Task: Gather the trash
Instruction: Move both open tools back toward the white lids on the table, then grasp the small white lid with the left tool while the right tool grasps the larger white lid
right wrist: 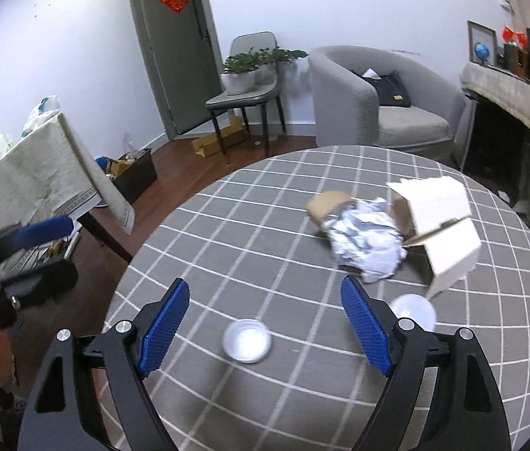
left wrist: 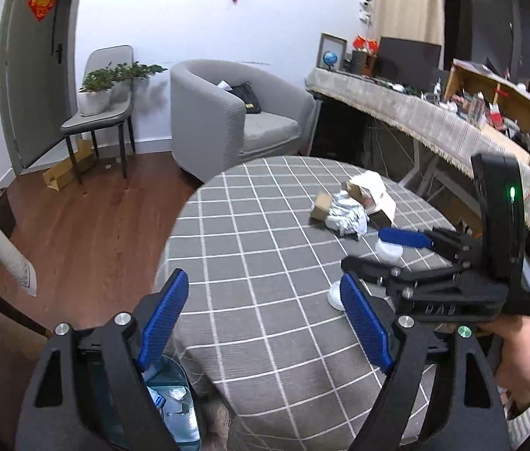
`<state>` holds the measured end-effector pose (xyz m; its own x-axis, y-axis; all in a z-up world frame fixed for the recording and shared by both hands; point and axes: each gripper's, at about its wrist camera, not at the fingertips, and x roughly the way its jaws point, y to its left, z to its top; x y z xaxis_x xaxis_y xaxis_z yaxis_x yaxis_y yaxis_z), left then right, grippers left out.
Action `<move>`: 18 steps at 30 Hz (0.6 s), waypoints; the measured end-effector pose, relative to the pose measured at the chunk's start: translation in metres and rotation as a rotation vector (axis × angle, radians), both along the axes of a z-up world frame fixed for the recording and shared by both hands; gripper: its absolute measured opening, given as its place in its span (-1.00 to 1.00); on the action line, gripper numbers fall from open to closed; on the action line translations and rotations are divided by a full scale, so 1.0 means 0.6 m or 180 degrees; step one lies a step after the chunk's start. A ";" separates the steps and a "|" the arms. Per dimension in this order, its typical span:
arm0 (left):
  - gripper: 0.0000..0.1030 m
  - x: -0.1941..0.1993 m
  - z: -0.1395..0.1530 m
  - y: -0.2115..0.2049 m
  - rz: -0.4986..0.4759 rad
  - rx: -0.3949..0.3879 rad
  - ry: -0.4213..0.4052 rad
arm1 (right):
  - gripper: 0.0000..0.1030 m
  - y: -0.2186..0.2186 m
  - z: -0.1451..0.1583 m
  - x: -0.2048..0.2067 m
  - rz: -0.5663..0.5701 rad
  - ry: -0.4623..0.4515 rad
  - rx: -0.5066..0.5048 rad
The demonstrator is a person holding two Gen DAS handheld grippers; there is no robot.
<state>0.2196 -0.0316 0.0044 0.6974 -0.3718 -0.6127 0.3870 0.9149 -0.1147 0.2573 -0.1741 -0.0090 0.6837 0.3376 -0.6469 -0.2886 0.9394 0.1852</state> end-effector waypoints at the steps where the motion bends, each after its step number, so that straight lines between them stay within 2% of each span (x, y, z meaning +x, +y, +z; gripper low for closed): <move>1: 0.62 0.001 -0.005 -0.007 -0.0025 0.0014 0.0011 | 0.63 -0.009 -0.001 0.003 -0.0024 0.0010 0.0025; 8: 0.57 0.003 -0.034 -0.059 -0.0197 0.0112 0.0068 | 0.63 -0.058 -0.003 0.014 -0.0202 0.0056 0.0107; 18: 0.25 0.025 -0.075 -0.114 -0.0290 0.0182 0.0285 | 0.63 -0.102 -0.022 0.023 -0.0328 0.0247 0.0058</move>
<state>0.2345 -0.1001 -0.0404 0.6039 -0.3939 -0.6929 0.4594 0.8824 -0.1013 0.2709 -0.2352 -0.0219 0.6635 0.2804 -0.6936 -0.1749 0.9596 0.2206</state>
